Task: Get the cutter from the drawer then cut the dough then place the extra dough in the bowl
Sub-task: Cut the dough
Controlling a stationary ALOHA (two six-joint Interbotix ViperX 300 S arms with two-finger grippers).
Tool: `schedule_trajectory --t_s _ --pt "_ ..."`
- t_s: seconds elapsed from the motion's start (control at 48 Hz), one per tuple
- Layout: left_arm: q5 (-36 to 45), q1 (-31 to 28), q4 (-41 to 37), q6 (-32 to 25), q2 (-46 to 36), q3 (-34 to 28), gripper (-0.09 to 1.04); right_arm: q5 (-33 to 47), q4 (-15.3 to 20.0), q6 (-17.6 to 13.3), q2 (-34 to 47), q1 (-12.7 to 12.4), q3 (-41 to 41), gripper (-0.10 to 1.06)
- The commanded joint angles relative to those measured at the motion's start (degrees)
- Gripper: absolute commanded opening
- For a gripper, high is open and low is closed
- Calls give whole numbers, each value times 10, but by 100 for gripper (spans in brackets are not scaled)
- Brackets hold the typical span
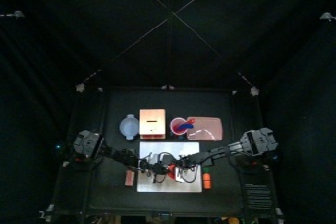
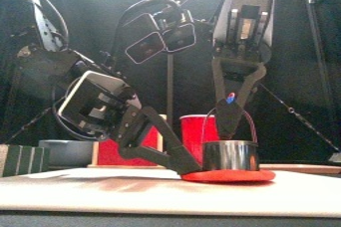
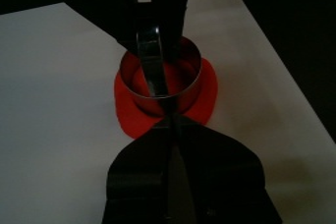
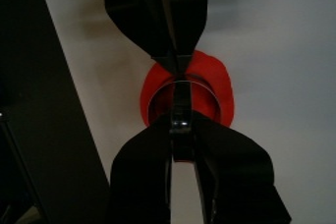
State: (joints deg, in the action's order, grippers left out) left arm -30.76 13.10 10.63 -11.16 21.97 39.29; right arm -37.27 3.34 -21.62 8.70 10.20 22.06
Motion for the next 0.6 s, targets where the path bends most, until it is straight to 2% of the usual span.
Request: schedule_trajectory --t_s 0.021,0.604 --pt "3 -3 3 0 -2 -3 54 -21 0 1 -31 0 -25 46" --pt "11 -2 4 1 2 -3 54 -70 -6 1 -114 -5 -23 46"
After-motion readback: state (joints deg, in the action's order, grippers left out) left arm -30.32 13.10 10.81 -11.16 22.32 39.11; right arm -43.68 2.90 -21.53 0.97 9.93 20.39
